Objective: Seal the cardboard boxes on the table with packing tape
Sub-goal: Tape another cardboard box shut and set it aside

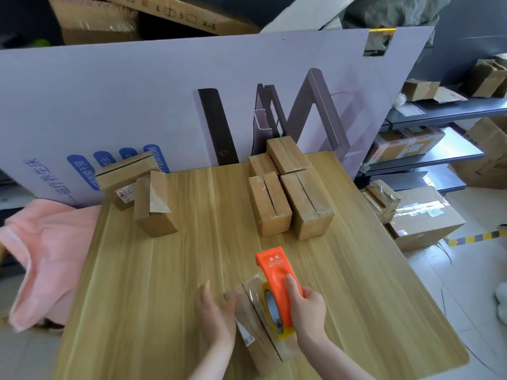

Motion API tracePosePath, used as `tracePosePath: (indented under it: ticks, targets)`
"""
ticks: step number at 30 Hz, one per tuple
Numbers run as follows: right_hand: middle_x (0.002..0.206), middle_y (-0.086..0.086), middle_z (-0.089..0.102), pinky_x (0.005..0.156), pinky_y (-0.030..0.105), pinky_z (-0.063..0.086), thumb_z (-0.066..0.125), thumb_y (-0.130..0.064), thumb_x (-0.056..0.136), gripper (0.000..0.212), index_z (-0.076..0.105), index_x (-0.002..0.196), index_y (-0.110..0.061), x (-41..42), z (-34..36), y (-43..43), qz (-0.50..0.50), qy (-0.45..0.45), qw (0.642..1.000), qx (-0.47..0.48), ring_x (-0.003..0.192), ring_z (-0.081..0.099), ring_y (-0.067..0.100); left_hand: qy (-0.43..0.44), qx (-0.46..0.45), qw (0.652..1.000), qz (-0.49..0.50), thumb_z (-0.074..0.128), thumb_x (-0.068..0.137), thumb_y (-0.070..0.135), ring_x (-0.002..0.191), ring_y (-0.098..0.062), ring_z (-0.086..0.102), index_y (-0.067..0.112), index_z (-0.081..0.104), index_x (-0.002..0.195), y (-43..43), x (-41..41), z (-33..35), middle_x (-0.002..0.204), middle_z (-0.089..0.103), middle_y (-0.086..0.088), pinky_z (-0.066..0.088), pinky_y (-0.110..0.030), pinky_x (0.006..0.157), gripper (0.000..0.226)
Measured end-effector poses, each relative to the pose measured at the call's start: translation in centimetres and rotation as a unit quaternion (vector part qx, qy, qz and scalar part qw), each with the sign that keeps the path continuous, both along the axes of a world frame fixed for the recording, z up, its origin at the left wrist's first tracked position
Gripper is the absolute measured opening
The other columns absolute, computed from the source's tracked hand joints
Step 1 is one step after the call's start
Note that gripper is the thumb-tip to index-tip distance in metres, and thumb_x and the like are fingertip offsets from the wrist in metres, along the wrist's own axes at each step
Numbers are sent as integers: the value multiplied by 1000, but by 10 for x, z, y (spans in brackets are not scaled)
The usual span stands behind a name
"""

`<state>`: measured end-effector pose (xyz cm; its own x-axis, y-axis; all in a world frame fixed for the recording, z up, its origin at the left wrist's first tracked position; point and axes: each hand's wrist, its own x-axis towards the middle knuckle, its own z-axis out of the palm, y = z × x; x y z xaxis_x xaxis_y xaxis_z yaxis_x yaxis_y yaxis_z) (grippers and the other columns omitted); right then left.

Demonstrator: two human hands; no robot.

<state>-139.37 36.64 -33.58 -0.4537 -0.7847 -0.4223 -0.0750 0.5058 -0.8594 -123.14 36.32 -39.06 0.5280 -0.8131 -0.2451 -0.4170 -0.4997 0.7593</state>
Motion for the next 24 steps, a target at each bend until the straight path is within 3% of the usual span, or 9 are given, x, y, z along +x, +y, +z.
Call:
tracePosePath:
  ticks: [2, 5, 10, 14, 18, 21, 24]
  targets:
    - [37, -5, 43, 33, 18, 31, 62, -45, 89, 55, 45, 43, -19, -3, -1, 0, -5, -8, 1000, 2, 31, 39, 8, -3, -27, 996, 84, 82, 70, 31, 114, -33, 50, 3, 55, 123, 11, -5, -1, 121, 55, -16, 41, -44, 95, 65]
    - [42, -1, 49, 38, 22, 35, 61, -49, 89, 51, 54, 53, -13, -4, -2, 0, 9, -9, 1000, 13, 36, 44, 11, 93, -31, 987, 128, 74, 81, 27, 98, -24, 61, 7, 65, 112, 15, -15, 3, 109, 67, -9, 48, -39, 90, 38]
    - [41, -3, 50, 35, 20, 34, 61, -47, 88, 51, 53, 52, -13, 0, 2, 0, 15, -9, 1000, -4, 34, 44, 8, 78, 2, 996, 54, 55, 94, 10, 113, -24, 59, 8, 66, 118, 1, -13, 8, 121, 65, -7, 46, -35, 96, 26]
    - [37, -3, 45, 29, 19, 32, 63, -45, 87, 57, 44, 39, -18, 6, 4, 2, -2, -14, 1000, -19, 29, 42, 10, 13, 42, 998, -43, 48, 94, 7, 99, -15, 59, 15, 69, 105, -12, 0, 10, 109, 67, 2, 41, -22, 78, 25]
    - [42, -1, 41, 38, 26, 33, 56, -63, 71, 53, 42, 46, -19, 14, 4, -2, 17, 3, 999, -32, 39, 39, 14, 40, 19, 999, 7, 49, 92, 5, 92, -15, 61, 16, 68, 91, -4, -1, 10, 97, 68, 3, 45, -26, 76, 22]
    - [41, -5, 37, 41, 24, 29, 54, -64, 70, 52, 40, 48, -18, 22, 7, -18, 50, 16, 997, -61, 39, 33, 9, 89, -16, 990, 105, 57, 91, 5, 96, -23, 64, 7, 70, 104, 21, -6, 3, 99, 70, -4, 45, -27, 79, 19]
    - [45, -1, 41, 46, 27, 33, 58, -54, 76, 47, 45, 52, -16, 26, 12, -35, 73, -8, 995, -66, 44, 39, 13, 111, 3, 983, 146, 63, 88, 6, 104, -26, 63, 6, 59, 126, 38, -11, -1, 110, 68, -10, 43, -29, 84, 38]
